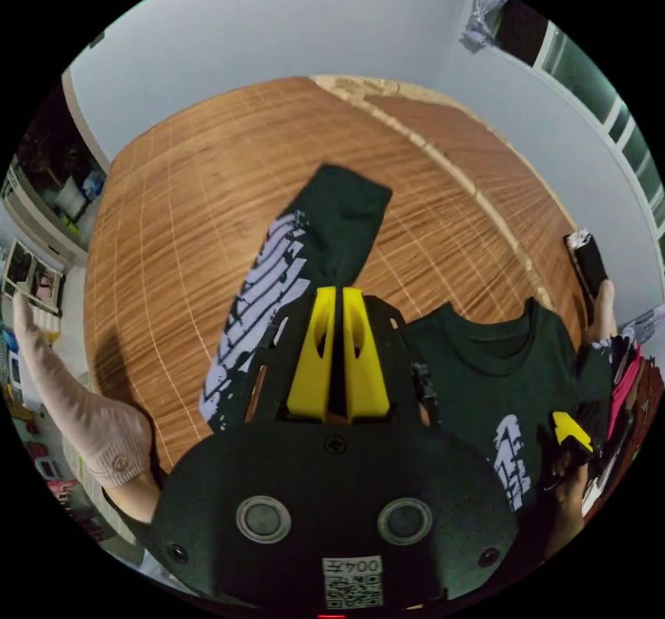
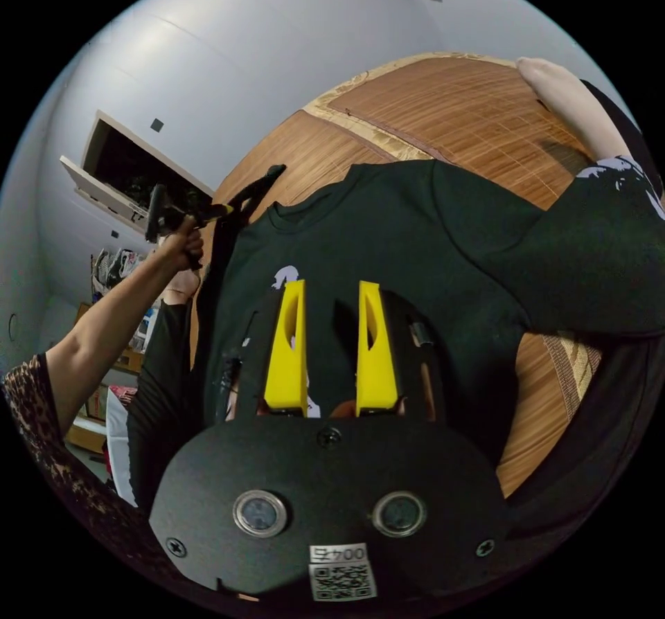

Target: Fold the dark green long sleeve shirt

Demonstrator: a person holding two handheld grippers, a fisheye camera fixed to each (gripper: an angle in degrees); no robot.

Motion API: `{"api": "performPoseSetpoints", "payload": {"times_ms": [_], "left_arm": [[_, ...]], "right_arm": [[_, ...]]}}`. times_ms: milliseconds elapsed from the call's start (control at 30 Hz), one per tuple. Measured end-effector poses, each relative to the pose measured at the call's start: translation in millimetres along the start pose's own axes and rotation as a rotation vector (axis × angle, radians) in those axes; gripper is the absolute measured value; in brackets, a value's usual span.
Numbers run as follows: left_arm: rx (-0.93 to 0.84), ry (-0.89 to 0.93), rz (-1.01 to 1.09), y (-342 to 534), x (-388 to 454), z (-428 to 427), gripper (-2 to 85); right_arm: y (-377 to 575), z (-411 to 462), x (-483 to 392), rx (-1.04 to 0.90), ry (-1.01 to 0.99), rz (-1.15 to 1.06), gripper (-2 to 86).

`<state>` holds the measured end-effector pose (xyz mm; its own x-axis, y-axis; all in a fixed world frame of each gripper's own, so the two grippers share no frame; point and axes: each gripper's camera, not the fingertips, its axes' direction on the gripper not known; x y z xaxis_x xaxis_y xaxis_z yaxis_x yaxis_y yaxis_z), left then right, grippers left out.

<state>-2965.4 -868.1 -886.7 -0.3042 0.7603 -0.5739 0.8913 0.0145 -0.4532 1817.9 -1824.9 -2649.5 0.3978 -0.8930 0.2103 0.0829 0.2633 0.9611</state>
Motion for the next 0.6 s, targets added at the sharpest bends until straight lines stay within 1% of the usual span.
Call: {"api": "performPoseSetpoints", "payload": {"times_ms": [67,133,167,233,267,333,367,400,433,467,500,533,567,600], "left_arm": [[0.076,0.03,0.008,-5,-15,-55,1.7],[0.181,0.077,-0.006,-4,-48,-134,1.3],[0.206,0.095,-0.017,-2,-59,-154,1.2],[0.328,0.163,-0.117,18,-115,-233,1.1],[0.364,0.179,-0.146,27,-132,-252,1.1],[0.513,0.206,-0.29,87,-205,-307,1.1],[0.535,0.207,-0.338,105,-224,-313,1.2],[0.546,0.205,-0.439,145,-262,-315,1.3],[0.502,0.223,-0.566,186,-301,-304,1.3],[0.46,0.251,-0.646,208,-322,-295,1.3],[0.399,0.336,-0.805,257,-359,-277,1.3],[0.422,0.448,-0.924,307,-385,-268,1.1],[0.462,0.487,-0.981,331,-394,-266,1.1],[0.568,0.51,-1.067,370,-402,-273,0.8]], "right_arm": [[2,0,1,0.023,-0.001,-0.008,11.4],[4,3,2,0.028,0.002,-0.017,11.0],[5,5,3,0.026,0.004,-0.018,10.9],[8,8,4,0.03,0.006,-0.017,10.5],[9,9,4,0.035,0.004,-0.019,10.4],[12,14,3,0.043,0.008,-0.03,10.2],[13,16,3,0.039,0.011,-0.033,10.2],[13,20,3,0.028,0.012,-0.036,10.3],[14,25,3,0.017,0.011,-0.036,10.6],[14,28,4,0.011,0.011,-0.036,10.8],[14,34,5,-0.006,0.014,-0.033,11.1],[15,41,7,-0.026,0.013,-0.03,11.3],[15,44,8,-0.035,0.013,-0.027,11.3],[16,49,9,-0.044,0.014,-0.024,11.5]]}}
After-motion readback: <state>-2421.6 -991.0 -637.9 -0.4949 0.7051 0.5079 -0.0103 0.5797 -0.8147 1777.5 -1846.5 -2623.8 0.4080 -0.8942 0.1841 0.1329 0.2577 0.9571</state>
